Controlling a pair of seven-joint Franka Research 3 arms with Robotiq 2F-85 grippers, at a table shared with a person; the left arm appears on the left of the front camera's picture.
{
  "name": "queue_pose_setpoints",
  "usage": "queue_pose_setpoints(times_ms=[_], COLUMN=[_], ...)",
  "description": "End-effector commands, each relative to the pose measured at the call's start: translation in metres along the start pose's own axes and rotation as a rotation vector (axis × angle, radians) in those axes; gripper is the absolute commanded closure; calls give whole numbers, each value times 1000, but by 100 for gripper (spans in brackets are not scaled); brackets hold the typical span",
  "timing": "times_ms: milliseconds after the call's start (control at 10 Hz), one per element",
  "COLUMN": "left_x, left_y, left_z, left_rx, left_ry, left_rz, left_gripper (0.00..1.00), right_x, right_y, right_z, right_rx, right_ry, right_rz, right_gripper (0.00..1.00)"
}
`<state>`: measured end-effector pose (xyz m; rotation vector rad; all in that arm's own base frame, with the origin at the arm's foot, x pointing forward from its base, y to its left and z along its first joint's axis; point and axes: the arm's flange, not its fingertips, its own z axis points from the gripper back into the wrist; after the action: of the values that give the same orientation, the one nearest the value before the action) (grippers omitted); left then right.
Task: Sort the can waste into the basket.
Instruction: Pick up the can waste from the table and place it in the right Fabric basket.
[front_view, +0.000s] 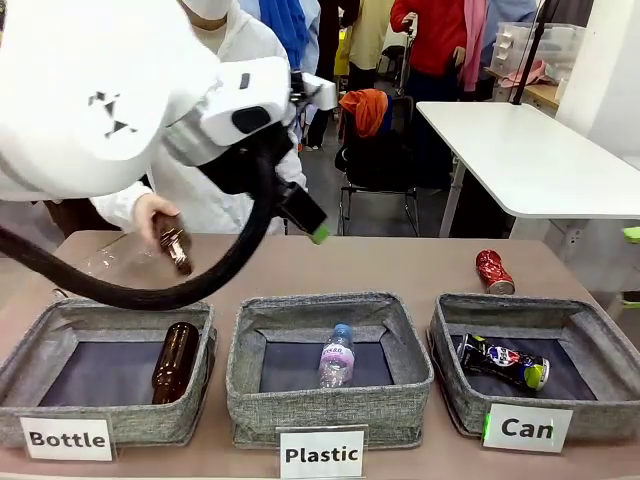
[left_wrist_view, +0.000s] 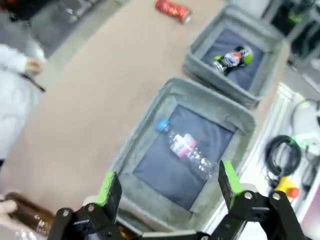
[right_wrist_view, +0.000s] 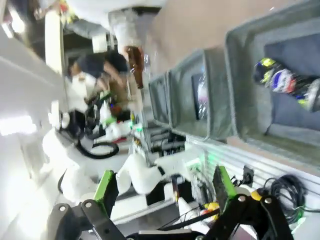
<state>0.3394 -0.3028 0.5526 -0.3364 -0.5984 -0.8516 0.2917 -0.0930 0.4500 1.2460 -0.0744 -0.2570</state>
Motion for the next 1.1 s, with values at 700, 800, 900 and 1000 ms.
queue_pose_setpoints(times_ms=[700, 800, 900, 1000], left_x=[-48, -48, -49, -49], left_y=[57, 58, 59, 60], left_z=[3, 0, 0, 0], left_rx=[-26, -37, -40, -45], left_ry=[-23, -15, -8, -8], left_rz=[231, 224, 231, 231], left_gripper=[0, 0, 0, 0], right_x=[-20, -19, -20, -20], right_y=[-17, -16, -15, -16], right_z=[-35, -34, -33, -35], right_rx=[128, 134, 132, 128], right_ry=[-5, -14, -16, -12], right_rz=[-55, -47, -49, -52], right_gripper=[0, 0, 0, 0])
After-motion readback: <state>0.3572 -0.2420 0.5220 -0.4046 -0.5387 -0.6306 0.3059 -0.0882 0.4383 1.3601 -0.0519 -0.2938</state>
